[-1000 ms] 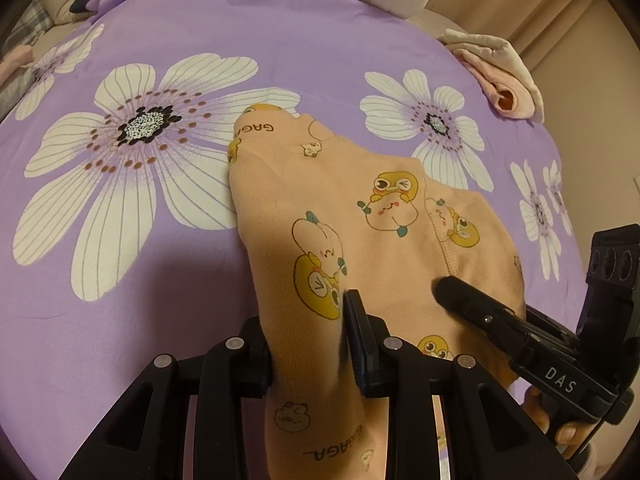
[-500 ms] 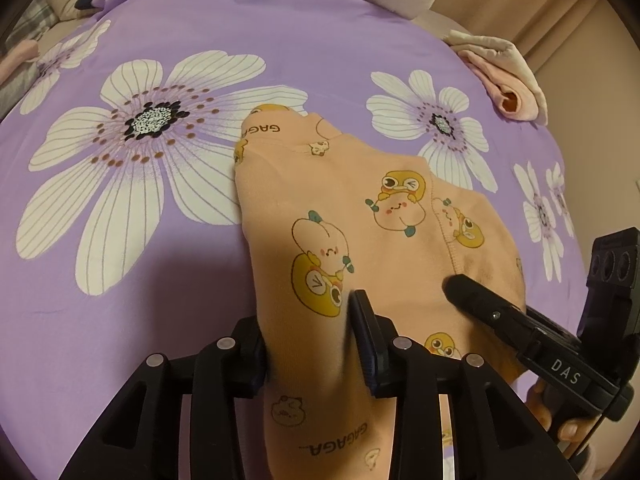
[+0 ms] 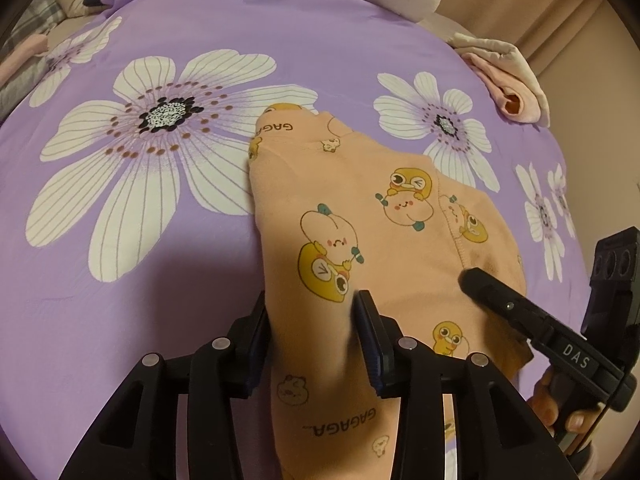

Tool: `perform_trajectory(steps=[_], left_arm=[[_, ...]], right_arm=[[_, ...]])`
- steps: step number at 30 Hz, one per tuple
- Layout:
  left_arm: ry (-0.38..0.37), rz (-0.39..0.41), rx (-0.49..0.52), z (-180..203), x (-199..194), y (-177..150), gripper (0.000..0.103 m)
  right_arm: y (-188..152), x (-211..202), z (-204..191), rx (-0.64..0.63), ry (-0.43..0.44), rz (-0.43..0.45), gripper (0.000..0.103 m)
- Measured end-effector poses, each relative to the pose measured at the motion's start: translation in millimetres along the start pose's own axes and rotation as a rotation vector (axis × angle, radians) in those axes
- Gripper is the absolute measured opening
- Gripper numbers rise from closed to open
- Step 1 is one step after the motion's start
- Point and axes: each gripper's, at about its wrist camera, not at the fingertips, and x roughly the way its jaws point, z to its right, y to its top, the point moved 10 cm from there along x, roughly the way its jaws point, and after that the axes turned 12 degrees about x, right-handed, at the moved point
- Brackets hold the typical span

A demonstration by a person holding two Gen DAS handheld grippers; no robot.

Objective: Fold small clothes
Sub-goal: 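Open both tools and lift them off the folded shirt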

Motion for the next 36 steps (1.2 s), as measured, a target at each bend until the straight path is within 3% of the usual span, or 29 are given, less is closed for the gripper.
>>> perform_trajectory(steps=[23, 33, 36], left_arm=[[0.039, 0.006, -0.01, -10, -21, -18, 0.041], [0.179, 0.049, 0.116, -4, -51, -28, 0.041], [0.177, 0.079, 0.146, 5, -60, -29, 0.041]], right_arm=[[4, -26, 20, 0.059, -0.018, 0.05, 0.038], [15, -50, 17, 0.013, -0.072, 0.139, 0.039], [22, -60, 8, -0.012, -0.059, 0.176, 0.039]])
